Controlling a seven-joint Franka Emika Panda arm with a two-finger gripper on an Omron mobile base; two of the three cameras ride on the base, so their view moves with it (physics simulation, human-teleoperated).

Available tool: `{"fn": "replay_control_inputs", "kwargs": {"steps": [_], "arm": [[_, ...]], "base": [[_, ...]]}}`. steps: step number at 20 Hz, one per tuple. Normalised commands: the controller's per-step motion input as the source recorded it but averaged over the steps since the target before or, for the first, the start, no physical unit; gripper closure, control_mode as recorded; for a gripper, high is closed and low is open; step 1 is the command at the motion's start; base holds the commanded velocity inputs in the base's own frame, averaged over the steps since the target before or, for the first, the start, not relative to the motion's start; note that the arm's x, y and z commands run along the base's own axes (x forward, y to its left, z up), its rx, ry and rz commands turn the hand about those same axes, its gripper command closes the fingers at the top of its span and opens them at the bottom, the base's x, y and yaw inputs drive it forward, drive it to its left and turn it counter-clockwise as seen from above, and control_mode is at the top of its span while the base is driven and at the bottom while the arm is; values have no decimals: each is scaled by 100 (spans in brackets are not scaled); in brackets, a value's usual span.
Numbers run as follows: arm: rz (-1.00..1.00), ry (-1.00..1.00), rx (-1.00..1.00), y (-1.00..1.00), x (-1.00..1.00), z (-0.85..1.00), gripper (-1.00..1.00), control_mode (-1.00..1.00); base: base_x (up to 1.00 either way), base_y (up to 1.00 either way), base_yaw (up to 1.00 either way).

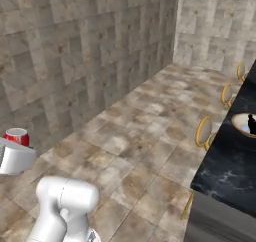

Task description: Open the fridge, grab two sodas, and place both sodas inside the bowl with ice on the dining counter.

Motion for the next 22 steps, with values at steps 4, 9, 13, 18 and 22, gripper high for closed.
{"fn": "replay_control_inputs", "kwargs": {"steps": [4,9,13,18,22], "arm": [[0,0,0,0,0,0,100,100],[0,0,0,0,0,0,100,100],[0,0,0,0,0,0,100,100],[0,0,0,0,0,0,100,100],[0,0,0,0,0,0,100,100]], "base": [[59,38,-58],[57,40,-57],[54,45,-58],[53,46,-59],[56,48,-58]]}}
